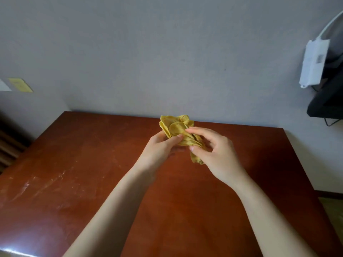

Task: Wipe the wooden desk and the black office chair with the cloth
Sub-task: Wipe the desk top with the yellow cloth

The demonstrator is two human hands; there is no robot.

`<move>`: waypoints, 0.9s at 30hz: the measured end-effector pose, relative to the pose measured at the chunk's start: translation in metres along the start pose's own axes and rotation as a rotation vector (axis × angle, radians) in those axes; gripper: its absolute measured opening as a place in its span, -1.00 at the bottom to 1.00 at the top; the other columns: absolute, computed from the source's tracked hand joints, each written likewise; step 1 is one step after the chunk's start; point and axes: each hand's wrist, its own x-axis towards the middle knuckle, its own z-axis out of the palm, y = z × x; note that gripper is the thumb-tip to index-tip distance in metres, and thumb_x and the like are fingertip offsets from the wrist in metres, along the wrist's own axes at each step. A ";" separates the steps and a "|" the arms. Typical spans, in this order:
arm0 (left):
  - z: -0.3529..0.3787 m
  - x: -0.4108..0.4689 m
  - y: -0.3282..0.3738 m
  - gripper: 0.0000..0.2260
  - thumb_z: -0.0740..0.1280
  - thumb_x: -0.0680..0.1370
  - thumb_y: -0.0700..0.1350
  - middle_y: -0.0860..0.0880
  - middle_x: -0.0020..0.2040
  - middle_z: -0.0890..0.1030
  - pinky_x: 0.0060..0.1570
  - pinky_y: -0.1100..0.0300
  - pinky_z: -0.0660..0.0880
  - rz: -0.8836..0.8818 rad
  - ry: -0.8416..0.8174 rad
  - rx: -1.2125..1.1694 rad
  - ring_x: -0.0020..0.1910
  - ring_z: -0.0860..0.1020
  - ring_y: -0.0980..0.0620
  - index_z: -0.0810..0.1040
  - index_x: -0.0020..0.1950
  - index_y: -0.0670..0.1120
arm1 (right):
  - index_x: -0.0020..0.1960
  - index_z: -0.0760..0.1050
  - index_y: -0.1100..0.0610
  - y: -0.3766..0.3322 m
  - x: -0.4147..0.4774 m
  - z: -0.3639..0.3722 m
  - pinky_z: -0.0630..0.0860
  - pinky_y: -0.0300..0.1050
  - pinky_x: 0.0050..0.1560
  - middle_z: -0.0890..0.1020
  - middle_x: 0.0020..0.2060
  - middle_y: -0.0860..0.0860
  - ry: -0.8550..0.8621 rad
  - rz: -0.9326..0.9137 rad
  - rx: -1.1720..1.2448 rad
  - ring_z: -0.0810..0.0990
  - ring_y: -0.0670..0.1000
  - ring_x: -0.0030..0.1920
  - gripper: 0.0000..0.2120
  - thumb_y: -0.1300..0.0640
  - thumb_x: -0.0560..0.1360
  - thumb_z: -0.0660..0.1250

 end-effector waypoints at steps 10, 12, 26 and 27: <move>0.042 -0.005 -0.018 -0.87 0.27 0.60 -0.12 -0.05 0.01 0.69 -0.19 0.28 0.45 -0.063 0.006 0.077 -0.08 0.65 0.02 0.59 0.08 -0.07 | 0.15 0.58 -0.06 0.030 -0.022 -0.034 0.48 -0.19 0.23 0.59 0.13 -0.17 -0.025 0.099 0.015 0.52 -0.21 0.19 -0.63 0.32 0.46 0.38; 0.048 -0.007 -0.019 -0.84 0.27 0.60 -0.13 -0.06 0.03 0.68 -0.28 0.38 0.44 -0.076 0.011 0.093 -0.10 0.64 0.04 0.59 0.12 -0.10 | 0.15 0.58 -0.06 0.034 -0.024 -0.037 0.47 -0.28 0.21 0.60 0.12 -0.17 -0.031 0.118 0.020 0.53 -0.22 0.18 -0.64 0.31 0.46 0.38; 0.068 -0.017 -0.015 -0.82 0.26 0.61 -0.10 -0.02 0.02 0.68 -0.11 0.14 0.34 -0.094 0.013 0.244 -0.11 0.64 0.06 0.58 0.14 -0.11 | 0.20 0.58 0.01 0.042 -0.042 -0.051 0.45 -0.47 0.07 0.61 0.09 -0.16 0.009 0.099 0.011 0.54 -0.24 0.11 -0.68 0.28 0.49 0.36; 0.068 -0.015 -0.017 -0.82 0.25 0.61 -0.10 -0.02 0.02 0.68 -0.09 0.13 0.35 -0.093 0.003 0.249 -0.10 0.64 0.06 0.58 0.13 -0.10 | 0.19 0.59 0.01 0.042 -0.043 -0.051 0.46 -0.45 0.07 0.61 0.09 -0.16 0.024 0.100 0.007 0.54 -0.24 0.11 -0.68 0.28 0.48 0.36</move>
